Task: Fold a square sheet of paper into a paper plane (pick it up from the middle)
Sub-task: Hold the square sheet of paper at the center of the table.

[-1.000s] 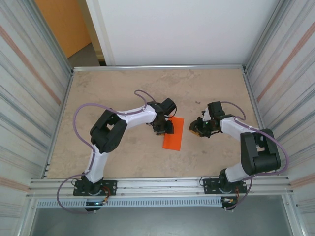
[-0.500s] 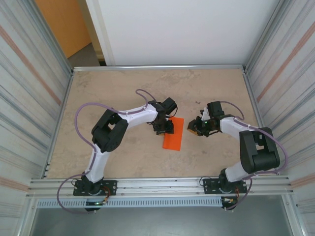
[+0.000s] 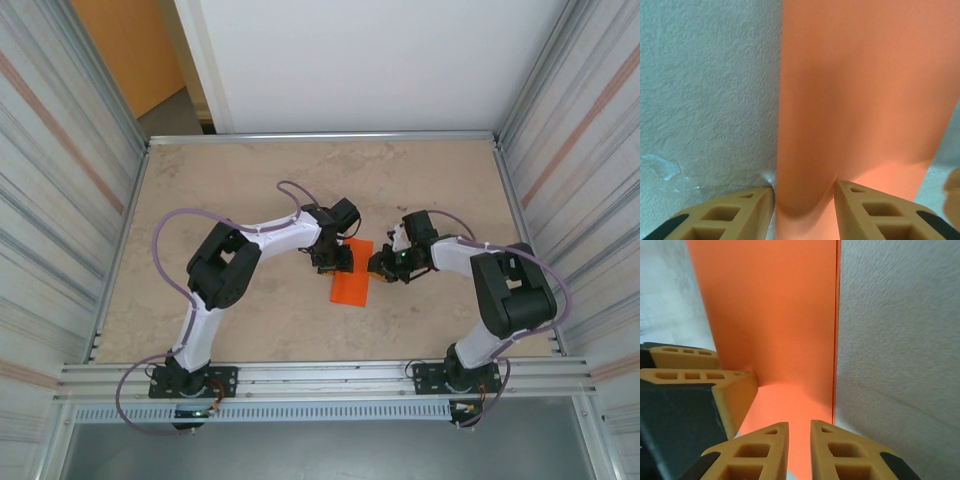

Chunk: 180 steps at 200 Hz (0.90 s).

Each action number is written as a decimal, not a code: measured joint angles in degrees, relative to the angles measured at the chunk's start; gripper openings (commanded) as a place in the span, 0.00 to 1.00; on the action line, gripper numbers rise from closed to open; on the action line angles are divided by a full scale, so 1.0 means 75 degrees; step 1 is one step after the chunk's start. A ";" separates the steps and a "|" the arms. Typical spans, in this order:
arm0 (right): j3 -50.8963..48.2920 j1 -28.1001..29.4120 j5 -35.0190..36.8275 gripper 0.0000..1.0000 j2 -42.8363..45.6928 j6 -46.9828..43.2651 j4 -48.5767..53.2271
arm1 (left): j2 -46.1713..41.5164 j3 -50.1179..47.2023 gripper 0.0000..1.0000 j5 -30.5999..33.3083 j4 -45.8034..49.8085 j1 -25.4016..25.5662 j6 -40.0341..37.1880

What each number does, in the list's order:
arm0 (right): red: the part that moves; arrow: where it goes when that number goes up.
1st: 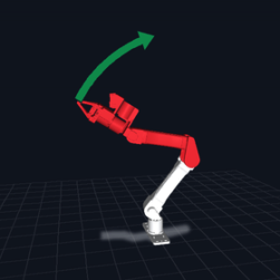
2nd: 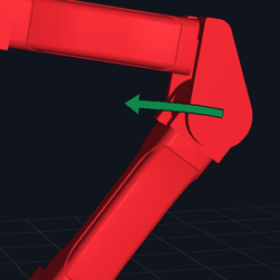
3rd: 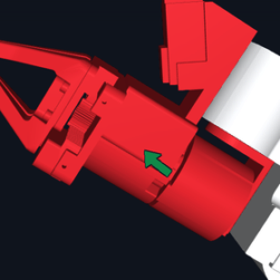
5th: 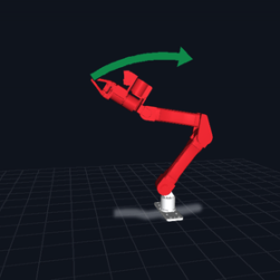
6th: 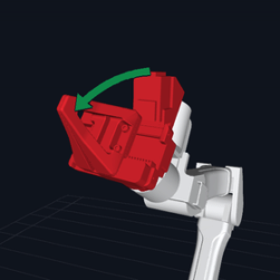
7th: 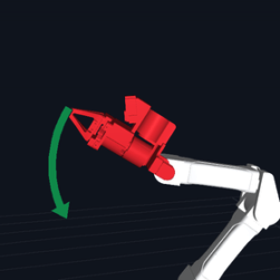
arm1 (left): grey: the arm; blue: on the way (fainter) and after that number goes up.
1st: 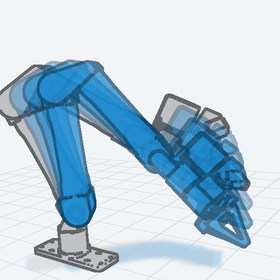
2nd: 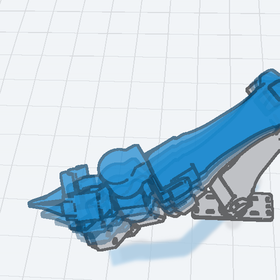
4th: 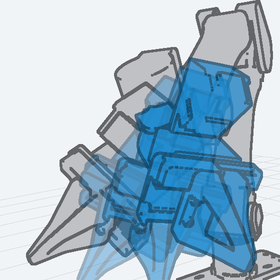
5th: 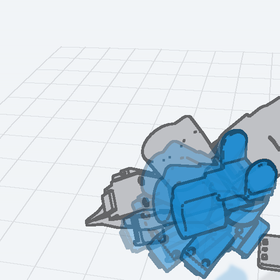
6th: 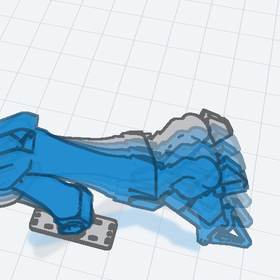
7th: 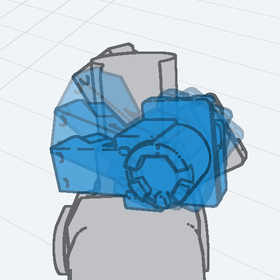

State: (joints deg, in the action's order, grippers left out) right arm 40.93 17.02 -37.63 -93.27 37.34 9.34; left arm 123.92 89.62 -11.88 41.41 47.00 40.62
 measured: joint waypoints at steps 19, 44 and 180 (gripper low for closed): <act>0.0020 0.0082 -0.0003 0.16 -0.0192 0.0070 -0.0131 | 0.0000 0.0000 0.41 0.0000 0.0003 0.0000 -0.0020; 0.0087 0.0102 -0.0026 0.13 -0.0356 0.0157 -0.0230 | 0.0000 0.0000 0.41 -0.0003 0.0003 0.0000 -0.0026; 0.0388 0.0216 -0.0087 0.12 -0.0819 0.0146 -0.0321 | 0.0006 0.0000 0.40 -0.0003 0.0009 0.0000 -0.0052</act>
State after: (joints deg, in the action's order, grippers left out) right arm 43.83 18.63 -38.28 -99.42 38.44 6.94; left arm 123.96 89.62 -11.90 41.47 47.00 40.23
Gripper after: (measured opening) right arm 0.126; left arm 0.406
